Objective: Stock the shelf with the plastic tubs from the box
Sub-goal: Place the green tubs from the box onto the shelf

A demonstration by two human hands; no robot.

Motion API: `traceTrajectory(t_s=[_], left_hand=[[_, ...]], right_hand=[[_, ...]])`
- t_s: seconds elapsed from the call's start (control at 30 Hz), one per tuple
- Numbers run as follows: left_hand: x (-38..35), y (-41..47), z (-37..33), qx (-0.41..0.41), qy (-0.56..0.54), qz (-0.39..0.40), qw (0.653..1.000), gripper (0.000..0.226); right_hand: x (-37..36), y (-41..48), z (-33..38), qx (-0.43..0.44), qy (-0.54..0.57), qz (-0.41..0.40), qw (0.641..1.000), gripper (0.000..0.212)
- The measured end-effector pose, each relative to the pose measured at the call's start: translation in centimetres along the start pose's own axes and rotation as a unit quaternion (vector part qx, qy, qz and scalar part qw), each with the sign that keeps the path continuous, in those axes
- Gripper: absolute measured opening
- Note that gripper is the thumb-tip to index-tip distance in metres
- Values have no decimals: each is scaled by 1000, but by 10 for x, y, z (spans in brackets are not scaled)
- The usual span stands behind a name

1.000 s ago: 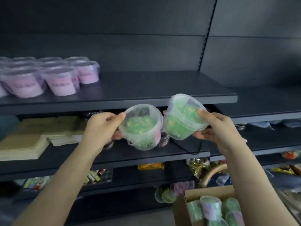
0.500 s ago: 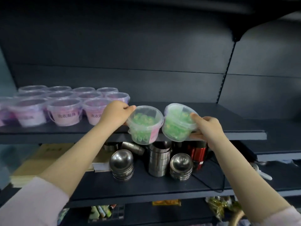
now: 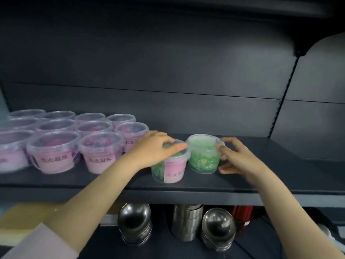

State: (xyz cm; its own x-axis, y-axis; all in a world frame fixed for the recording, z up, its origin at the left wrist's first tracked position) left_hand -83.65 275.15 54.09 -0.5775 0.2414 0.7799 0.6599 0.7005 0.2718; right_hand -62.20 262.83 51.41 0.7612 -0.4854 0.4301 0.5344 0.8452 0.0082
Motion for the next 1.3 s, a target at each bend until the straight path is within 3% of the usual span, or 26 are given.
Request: traceTrajectory(t_s=[0.1,0.23,0.43,0.5,0.57,0.67,0.77,0.87,1.0,1.07,1.13,1.2,1.3], left_hand=[[-2,19,1,-14,94,-20,995,81],[-3,61,10,-30,130,-30,991,53],[-20,111,18,29,209,-86,974,57],[-26,121,21,26,244,-87,966,50],[-30,126,30,16,260,-95,961,40],[-29,130,46,4,251,-139,958,35],[-26,130,52,9,298,-161,941,33],[-27,132,54,26,298,-156,941,33],[-27,132,56,37,270,-159,949,31],[-27,130,57,40,273,-162,948,30],[-27,129,56,35,276,-168,946,31],[-27,129,55,30,284,-173,942,31],[-27,129,54,34,307,-177,935,29]], right_hand=[[14,27,4,27,-116,1,993,39],[19,80,12,69,-293,-54,952,55],[-5,142,31,147,-386,-119,903,63],[-14,158,34,173,-386,-116,899,59],[-17,166,35,205,-336,-108,913,42],[-8,174,27,224,-274,-23,935,11],[-5,173,21,270,-311,34,911,23],[-12,172,28,308,-284,-37,907,33],[-34,173,35,366,-315,-127,867,42],[-34,178,30,355,-309,-88,878,41],[-30,183,23,331,-302,0,894,31],[-26,183,21,336,-311,23,889,31],[-23,180,25,308,-349,-82,881,45]])
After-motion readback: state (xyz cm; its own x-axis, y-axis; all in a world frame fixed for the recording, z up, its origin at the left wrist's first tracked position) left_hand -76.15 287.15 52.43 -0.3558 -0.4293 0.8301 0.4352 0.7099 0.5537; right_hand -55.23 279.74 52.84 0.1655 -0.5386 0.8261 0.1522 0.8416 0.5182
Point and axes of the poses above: each hand's wrist, its own y-axis towards the middle knuckle, its own x-axis out of the back of the hand, z = x × y, the point moved 6 cm from there along y, towards the middle knuckle, and after that the axes turned 7 degrees about -y, right-handed, at the moved point
